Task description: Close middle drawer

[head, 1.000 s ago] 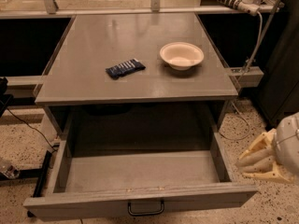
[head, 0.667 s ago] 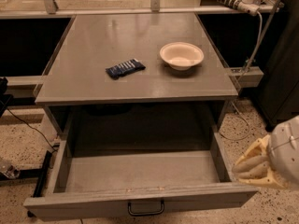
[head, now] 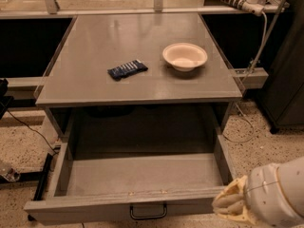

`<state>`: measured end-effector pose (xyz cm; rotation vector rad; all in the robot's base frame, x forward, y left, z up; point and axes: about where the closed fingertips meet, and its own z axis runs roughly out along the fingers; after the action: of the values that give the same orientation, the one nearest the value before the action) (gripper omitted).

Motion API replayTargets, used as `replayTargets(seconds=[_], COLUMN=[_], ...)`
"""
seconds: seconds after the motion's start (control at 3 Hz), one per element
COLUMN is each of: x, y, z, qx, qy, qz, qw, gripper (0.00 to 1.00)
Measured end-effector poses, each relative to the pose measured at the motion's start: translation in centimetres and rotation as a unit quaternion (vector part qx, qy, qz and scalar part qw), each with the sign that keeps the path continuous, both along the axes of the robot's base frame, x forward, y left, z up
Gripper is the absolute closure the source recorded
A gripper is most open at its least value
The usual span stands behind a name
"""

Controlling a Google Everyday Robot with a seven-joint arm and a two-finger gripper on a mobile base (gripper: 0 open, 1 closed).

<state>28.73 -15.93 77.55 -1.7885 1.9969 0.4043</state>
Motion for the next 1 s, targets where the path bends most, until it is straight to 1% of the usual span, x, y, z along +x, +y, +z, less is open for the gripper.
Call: replayTargets(seconds=[0.33, 0.67, 1.0], x=[0.5, 1.7, 2.5], y=[0.9, 1.1, 1.3], z=[-3.6, -6.7, -9.2], qx=[0.021, 0.033, 0.035], qy=[-0.022, -0.057, -0.079], qz=[0.002, -0.014, -0.018], qw=[0.9995, 0.9977, 0.9961], gripper=[1.00, 1.00, 1.00])
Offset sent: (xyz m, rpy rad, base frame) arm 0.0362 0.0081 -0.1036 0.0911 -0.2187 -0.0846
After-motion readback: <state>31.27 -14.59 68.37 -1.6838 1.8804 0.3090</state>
